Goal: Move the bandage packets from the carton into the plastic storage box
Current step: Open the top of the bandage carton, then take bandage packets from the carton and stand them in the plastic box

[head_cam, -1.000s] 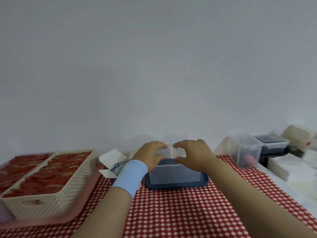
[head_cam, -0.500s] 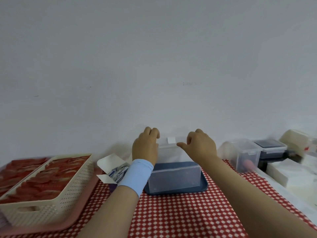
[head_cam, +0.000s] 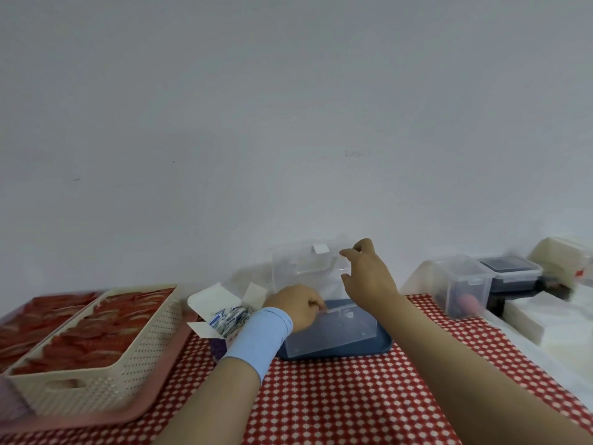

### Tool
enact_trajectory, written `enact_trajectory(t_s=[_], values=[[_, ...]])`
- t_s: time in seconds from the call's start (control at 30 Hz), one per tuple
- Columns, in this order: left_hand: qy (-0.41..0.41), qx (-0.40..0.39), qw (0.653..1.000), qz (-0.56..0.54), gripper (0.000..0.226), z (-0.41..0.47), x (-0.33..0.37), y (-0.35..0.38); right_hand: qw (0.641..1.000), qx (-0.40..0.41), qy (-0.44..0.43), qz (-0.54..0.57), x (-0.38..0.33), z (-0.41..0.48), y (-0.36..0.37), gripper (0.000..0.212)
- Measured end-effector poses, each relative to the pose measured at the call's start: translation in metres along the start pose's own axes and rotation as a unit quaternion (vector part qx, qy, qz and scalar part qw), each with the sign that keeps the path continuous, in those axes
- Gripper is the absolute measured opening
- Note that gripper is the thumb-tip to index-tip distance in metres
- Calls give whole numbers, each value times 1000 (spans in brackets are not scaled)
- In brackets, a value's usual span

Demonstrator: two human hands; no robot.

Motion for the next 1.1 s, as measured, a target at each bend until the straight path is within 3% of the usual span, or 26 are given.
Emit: enact_trajectory(t_s=[0.1,0.17,0.3,0.43,0.57,0.7,0.8,0.9,1.1], values=[[12,-45,999,-2,28,2,2,3,996,-83,-5,-33,9,-4,19,96],[20,-75,997,6,29,2,1,4,989,-135,-6,-52,16,-7,32,111],[5,-70,997,6,35,2,-5,1,978,-193,17,-80,28,-12,37,95],[15,39,999,34,37,4,-1,-7,972,-207,2,-113,23,-15,36,80],[-52,-65,994,69,54,2,-4,26,964,-237,18,-115,27,-21,41,75],[-35,-17,998,45,54,-1,0,16,963,-243,22,-112,28,-25,41,69],[-4,71,997,9,48,-10,2,-19,979,-169,-12,-115,9,-21,24,58],[-17,133,990,53,39,-26,-5,-53,988,-122,-76,-57,-33,-17,13,43],[-137,112,963,203,44,-72,-60,-72,971,-163,-174,-6,-122,-21,38,38]])
Point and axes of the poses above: each hand's wrist, its own z-axis towards the middle knuckle, its own y-axis out of the palm, x = y × z, the point moved 8 cm from there along z, towards the middle knuckle
